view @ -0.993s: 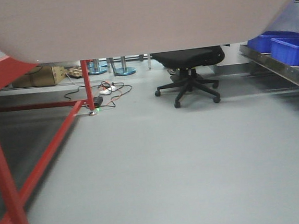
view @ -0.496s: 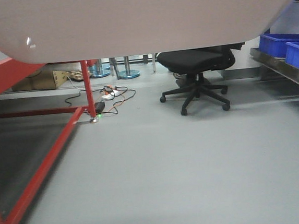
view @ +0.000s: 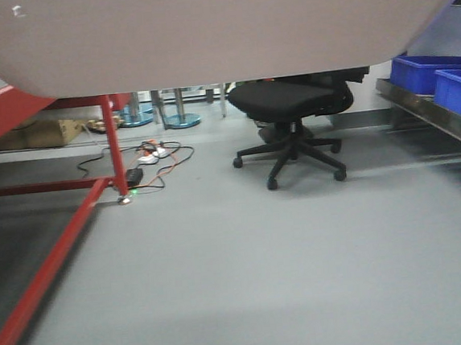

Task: Grab white bin and place on right shelf
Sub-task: 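Turn and drive toward the metal shelf with blue crates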

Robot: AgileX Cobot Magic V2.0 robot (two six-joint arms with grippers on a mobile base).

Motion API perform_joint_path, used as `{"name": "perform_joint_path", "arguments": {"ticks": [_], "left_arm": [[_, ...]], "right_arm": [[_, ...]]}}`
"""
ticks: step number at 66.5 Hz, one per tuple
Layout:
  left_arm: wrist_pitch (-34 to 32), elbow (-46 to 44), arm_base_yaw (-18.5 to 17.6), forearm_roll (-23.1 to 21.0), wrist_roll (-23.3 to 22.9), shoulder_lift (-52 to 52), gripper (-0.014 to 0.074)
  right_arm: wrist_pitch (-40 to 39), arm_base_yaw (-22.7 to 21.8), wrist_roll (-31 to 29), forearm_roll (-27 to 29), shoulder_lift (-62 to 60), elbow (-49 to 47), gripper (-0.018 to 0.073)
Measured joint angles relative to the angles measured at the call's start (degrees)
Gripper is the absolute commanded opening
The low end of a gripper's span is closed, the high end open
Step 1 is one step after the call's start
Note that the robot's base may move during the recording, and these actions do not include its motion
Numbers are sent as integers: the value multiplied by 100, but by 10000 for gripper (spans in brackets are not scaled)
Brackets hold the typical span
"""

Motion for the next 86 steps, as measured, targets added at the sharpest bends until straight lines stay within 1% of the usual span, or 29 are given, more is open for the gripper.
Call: {"name": "perform_joint_path", "arguments": {"ticks": [86], "left_arm": [[0,0,0,0,0,0,211]], "right_arm": [[0,0,0,0,0,0,429]]}}
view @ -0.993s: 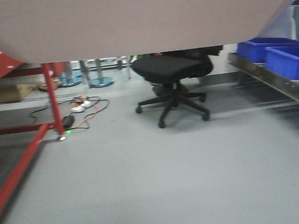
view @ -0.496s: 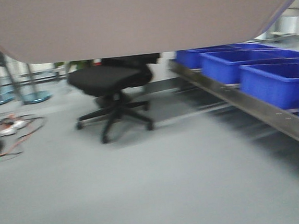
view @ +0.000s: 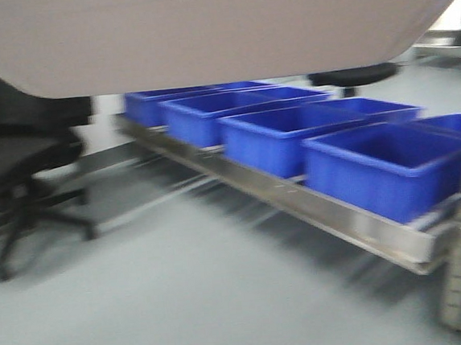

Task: Grab white bin and place on right shelf
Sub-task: 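Turn and drive toward the metal shelf with blue crates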

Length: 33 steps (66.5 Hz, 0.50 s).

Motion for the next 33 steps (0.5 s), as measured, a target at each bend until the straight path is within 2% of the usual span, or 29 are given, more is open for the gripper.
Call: {"name": "perform_joint_path", "arguments": {"ticks": [33], "left_arm": [[0,0,0,0,0,0,211]], "right_arm": [[0,0,0,0,0,0,429]]}}
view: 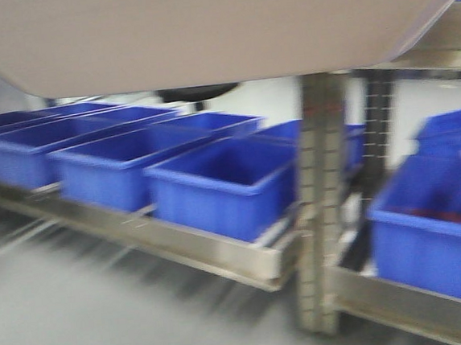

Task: Grab white bin and place on right shelf
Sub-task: 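Turn and drive toward the metal shelf with blue crates, then approach the shelf and raise the bin above the shelf edge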

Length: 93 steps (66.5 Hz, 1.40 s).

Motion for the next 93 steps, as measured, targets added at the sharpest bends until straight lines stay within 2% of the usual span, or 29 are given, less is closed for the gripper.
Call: {"name": "perform_joint_path", "arguments": {"ticks": [93], "left_arm": [[0,0,0,0,0,0,211]], "right_arm": [[0,0,0,0,0,0,429]]}}
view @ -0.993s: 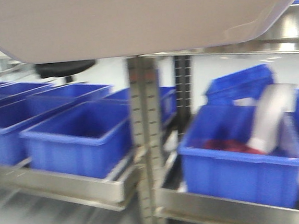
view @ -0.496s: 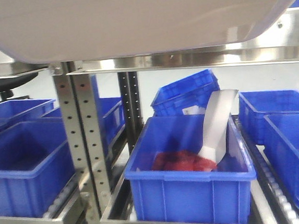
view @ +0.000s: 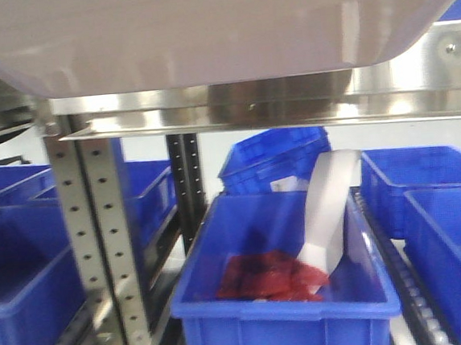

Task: Grab white bin and place on right shelf
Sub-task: 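Approach the shelf and raise the bin above the shelf edge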

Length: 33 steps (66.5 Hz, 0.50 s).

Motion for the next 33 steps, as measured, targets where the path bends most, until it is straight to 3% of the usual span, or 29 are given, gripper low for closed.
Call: {"name": "perform_joint_path", "arguments": {"ticks": [33], "left_arm": [[0,0,0,0,0,0,211]], "right_arm": [[0,0,0,0,0,0,429]]}}
